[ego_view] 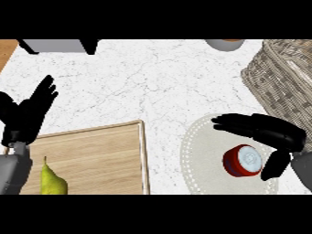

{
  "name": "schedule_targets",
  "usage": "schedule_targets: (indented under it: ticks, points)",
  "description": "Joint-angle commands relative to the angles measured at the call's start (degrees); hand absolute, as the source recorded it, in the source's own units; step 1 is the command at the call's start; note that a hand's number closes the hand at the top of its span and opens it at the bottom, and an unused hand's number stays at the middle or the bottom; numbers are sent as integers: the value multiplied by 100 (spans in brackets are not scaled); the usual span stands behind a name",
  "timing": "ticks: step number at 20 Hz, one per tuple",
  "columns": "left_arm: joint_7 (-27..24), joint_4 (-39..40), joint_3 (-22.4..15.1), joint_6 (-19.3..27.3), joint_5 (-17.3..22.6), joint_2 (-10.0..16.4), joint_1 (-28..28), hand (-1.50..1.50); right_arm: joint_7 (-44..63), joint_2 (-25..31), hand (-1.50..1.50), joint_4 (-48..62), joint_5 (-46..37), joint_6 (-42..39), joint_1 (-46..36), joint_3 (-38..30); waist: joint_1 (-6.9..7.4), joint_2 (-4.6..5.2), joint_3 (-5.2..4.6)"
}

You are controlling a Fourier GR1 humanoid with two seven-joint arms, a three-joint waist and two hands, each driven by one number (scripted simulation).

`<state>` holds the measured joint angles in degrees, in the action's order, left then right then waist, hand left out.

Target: Pick the can from the placemat and place it in the basket

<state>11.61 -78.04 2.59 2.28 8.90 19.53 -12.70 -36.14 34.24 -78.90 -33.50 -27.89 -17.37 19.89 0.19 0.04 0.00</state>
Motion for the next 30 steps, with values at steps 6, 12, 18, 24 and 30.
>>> schedule_targets:
  ticks: [6, 12, 18, 24, 30]
  points:
    - [342, -370, 112, -146, -30, -10, 101, 0, -1016, 154, -150, 617, -42, -432, -226, -129, 7, -4, 1]
    - [-144, 224, 278, -219, -134, -53, -43, 0, -1354, 368, -150, 398, 18, -252, 60, 85, -27, 4, -2]
    - [-80, 185, 368, -272, -190, -131, -133, 0, -1129, 178, -150, 153, -425, 424, 586, 204, -40, -4, -1]
    - [69, -30, 447, -334, -308, -173, -61, 0, -972, -73, -150, 331, -754, 216, 218, -40, -21, -6, -1]
    - [-38, 104, 589, -487, -245, -121, -56, 0, -1304, -172, 150, 658, -1588, 1092, 336, 454, -8, -1, 0]
